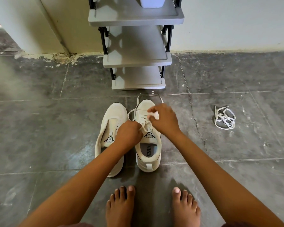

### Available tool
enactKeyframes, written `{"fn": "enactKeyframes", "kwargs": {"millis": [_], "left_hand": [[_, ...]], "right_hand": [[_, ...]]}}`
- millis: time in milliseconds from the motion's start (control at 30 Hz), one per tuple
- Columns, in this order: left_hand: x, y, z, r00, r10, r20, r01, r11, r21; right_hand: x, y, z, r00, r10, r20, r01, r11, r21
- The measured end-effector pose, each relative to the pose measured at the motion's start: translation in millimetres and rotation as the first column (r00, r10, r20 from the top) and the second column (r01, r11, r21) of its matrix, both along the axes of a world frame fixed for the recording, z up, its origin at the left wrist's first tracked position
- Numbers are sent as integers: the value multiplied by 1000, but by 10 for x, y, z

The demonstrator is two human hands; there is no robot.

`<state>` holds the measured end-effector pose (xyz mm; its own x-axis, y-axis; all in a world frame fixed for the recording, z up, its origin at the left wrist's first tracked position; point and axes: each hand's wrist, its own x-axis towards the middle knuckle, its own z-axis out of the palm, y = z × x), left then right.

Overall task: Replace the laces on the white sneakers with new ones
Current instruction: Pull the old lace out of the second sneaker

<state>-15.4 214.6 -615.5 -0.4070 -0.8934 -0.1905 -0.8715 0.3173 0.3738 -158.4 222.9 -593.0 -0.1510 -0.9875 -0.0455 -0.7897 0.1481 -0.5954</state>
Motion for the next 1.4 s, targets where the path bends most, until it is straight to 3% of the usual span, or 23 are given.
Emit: {"fn": "enactKeyframes", "kwargs": {"millis": [67, 100, 300, 500, 567, 633, 667, 733, 833, 900, 967, 1033, 1233, 1300, 1333, 1400], "left_hand": [[-7, 6, -9, 1000, -1, -8, 1, 1000, 0], [-11, 2, -10, 1000, 0, -16, 0, 1000, -1], [-2, -2, 16, 1000, 12, -24, -12, 1000, -12], [-2, 7, 36, 1000, 13, -10, -13, 1000, 8], [-4, 12, 34, 1000, 15, -7, -15, 1000, 12], [-12, 17, 28, 1000, 10, -1, -10, 1000, 8], [-16, 19, 22, 1000, 7, 4, -7, 1000, 11], [-17, 10, 13, 1000, 7, 4, -7, 1000, 9], [-1, 5, 10, 1000, 10, 3, -10, 1000, -3], [0, 11, 3, 1000, 6, -7, -6, 1000, -7], [-2, 15, -2, 1000, 2, -13, -2, 1000, -7], [-2, 15, -2, 1000, 1, -10, -1, 1000, -9], [-9, 20, 15, 1000, 3, 0, -3, 1000, -3], [-11, 17, 10, 1000, 0, 7, 0, 1000, -4], [-11, 19, 6, 1000, 1, 7, -1, 1000, -8], [-11, 28, 0, 1000, -4, 0, 4, 1000, -12]], "right_hand": [[-53, 158, -200, 975, 169, -147, -133, 964, 231], [-60, 218, -274, 956, 230, -180, -176, 946, 273], [-27, 188, -349, 875, 223, -430, -232, 972, 32], [-2, 124, -331, 797, 248, -550, -275, 961, 34], [0, 116, -263, 897, 196, -396, -224, 974, -25], [45, 95, -104, 986, 145, 85, -135, 984, -112], [65, 81, -17, 938, 152, 310, -104, 981, -166], [82, 69, 107, 864, 165, 475, -53, 969, -241], [2, 65, 50, 930, 112, 351, -48, 981, -187], [-95, 103, -99, 985, 132, 110, -133, 991, 2], [-112, 172, -236, 959, 267, -99, -249, 955, 159], [-61, 219, -328, 915, 338, -220, -307, 937, 165], [15, 167, -312, 916, 210, -343, -204, 977, 55], [29, 139, -236, 967, 153, -203, -152, 988, 19], [43, 115, -156, 993, 119, -21, -120, 993, -12], [54, 50, 51, 923, 107, 370, -77, 992, -96]]}}
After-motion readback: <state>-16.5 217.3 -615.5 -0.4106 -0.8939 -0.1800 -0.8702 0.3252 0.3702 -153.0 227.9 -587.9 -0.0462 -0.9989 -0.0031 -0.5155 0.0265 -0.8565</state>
